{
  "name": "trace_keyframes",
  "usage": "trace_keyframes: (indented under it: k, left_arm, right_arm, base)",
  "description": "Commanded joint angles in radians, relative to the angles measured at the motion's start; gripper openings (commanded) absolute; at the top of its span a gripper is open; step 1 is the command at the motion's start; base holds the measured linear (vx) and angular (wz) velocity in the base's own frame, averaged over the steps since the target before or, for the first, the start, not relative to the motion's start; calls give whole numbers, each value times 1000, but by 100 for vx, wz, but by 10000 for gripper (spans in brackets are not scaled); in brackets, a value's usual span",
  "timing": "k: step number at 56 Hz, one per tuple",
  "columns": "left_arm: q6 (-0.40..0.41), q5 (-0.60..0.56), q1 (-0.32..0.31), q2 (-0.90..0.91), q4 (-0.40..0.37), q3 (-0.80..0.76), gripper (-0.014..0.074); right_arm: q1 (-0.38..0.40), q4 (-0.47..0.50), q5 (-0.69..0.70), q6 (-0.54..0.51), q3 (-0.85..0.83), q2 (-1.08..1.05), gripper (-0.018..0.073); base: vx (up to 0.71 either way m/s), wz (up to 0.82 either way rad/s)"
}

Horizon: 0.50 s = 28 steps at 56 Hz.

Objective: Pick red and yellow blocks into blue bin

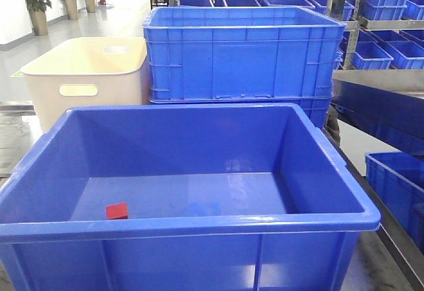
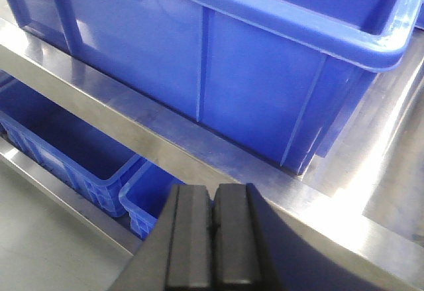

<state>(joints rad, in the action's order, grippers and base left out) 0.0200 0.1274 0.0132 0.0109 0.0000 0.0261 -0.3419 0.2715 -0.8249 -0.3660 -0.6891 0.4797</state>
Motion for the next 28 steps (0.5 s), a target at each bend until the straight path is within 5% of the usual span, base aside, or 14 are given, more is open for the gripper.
trace_keyframes:
  k: [1, 28]
  left_arm:
    - [10, -84, -1, 18, -7, -17, 0]
    - [10, -84, -1, 18, -7, -17, 0]
  right_arm:
    - [3, 10, 67, -3, -29, 7, -11]
    - [3, 10, 67, -3, -29, 7, -11]
  base:
    - [0, 0]
    - [0, 0]
